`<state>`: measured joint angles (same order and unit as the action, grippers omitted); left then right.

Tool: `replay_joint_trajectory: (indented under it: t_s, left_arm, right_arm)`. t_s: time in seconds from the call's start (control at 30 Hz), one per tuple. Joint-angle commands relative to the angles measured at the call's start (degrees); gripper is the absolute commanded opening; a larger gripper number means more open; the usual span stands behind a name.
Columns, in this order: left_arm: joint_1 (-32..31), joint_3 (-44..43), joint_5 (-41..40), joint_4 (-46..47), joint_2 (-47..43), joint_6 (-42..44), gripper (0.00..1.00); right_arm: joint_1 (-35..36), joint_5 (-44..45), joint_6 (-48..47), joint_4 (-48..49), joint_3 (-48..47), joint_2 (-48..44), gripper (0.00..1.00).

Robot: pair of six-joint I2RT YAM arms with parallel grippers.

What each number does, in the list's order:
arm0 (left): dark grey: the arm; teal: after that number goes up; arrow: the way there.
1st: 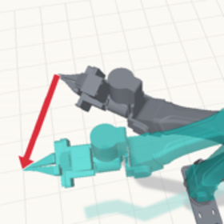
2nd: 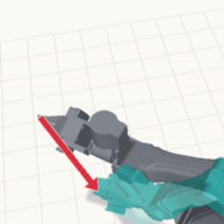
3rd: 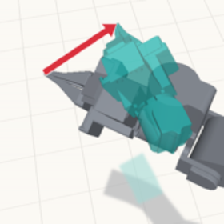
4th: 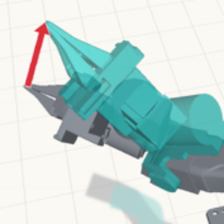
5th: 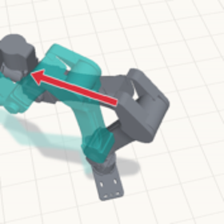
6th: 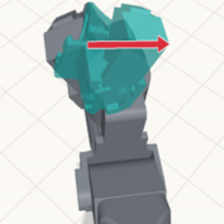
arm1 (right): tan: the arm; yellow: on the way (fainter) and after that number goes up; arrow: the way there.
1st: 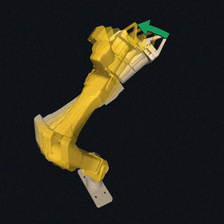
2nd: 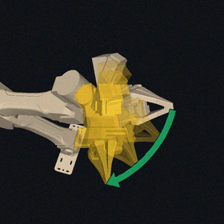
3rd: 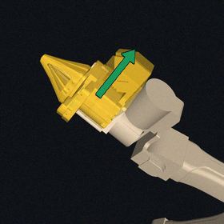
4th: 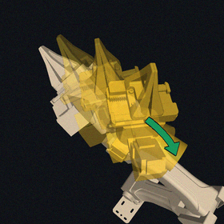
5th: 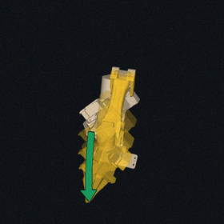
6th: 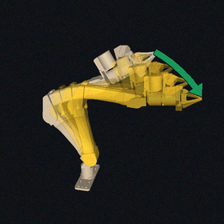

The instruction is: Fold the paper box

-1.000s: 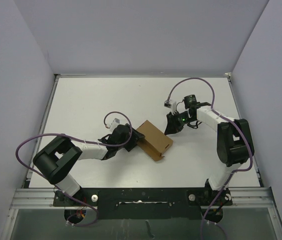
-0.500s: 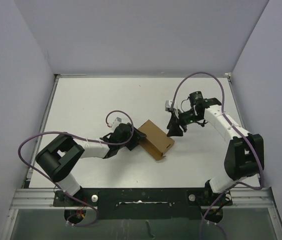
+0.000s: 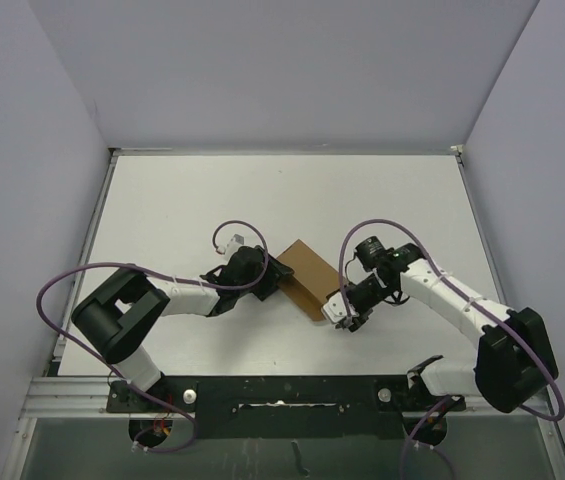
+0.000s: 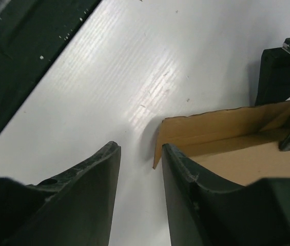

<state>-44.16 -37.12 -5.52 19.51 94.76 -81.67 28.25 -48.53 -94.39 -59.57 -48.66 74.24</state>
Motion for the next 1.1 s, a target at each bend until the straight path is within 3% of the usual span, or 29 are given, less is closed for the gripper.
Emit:
replay_joint_trajectory:
  t_s: [0.0, 0.4, 0.77, 1.07]
  left_arm:
    - [0.0, -0.4, 0.9, -3.4, 2.4, 1.7, 0.53]
    - [0.0, -0.5, 1.4, -3.3, 2.5, 1.9, 0.53]
    - [0.1, -0.4, 2.0, -2.6, 3.0, 2.0, 0.52]
    - [0.2, -0.3, 2.3, -2.5, 3.3, 2.1, 0.51]
  right_arm:
    - [4.3, 7.7, 2.2, 9.6, 1.2, -0.3, 0.38]
    - [10.0, 17.7, 6.2, 14.3, 2.2, 3.5, 0.31]
    - [11.2, 19.7, 6.7, 14.8, 2.2, 4.9, 0.19]
    - [12.5, 22.0, 7.9, 16.5, 2.1, 5.8, 0.18]
